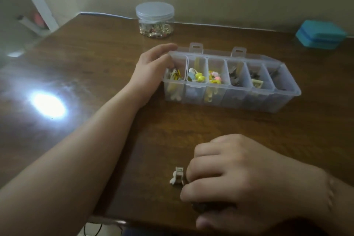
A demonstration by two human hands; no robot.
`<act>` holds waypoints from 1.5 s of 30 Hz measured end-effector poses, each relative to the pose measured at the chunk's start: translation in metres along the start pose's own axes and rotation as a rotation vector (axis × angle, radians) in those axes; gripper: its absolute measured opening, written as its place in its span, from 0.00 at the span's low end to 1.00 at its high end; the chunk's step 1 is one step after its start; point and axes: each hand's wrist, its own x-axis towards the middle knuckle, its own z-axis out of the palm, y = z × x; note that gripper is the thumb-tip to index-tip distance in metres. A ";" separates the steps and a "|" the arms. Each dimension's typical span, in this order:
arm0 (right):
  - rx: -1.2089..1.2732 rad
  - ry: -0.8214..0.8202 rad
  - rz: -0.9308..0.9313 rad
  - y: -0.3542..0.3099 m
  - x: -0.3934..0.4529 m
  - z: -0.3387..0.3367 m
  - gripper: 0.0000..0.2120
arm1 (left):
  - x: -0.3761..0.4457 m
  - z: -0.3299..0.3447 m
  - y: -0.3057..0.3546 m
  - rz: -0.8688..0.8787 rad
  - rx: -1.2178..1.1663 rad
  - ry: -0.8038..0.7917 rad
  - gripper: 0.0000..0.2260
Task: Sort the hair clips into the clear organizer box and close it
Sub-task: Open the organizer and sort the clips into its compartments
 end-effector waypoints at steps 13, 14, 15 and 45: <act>-0.083 0.932 0.779 0.076 -0.067 -0.052 0.03 | 0.012 -0.003 -0.017 0.002 -0.014 -0.013 0.25; -0.105 0.884 0.860 0.083 -0.070 -0.051 0.03 | 0.012 -0.003 -0.017 0.003 -0.018 -0.007 0.24; -0.125 0.825 0.925 0.088 -0.072 -0.049 0.02 | 0.013 -0.003 -0.018 0.004 -0.026 -0.005 0.24; -0.091 0.851 0.531 0.079 -0.021 -0.038 0.08 | 0.008 -0.001 -0.010 -0.016 -0.040 -0.018 0.24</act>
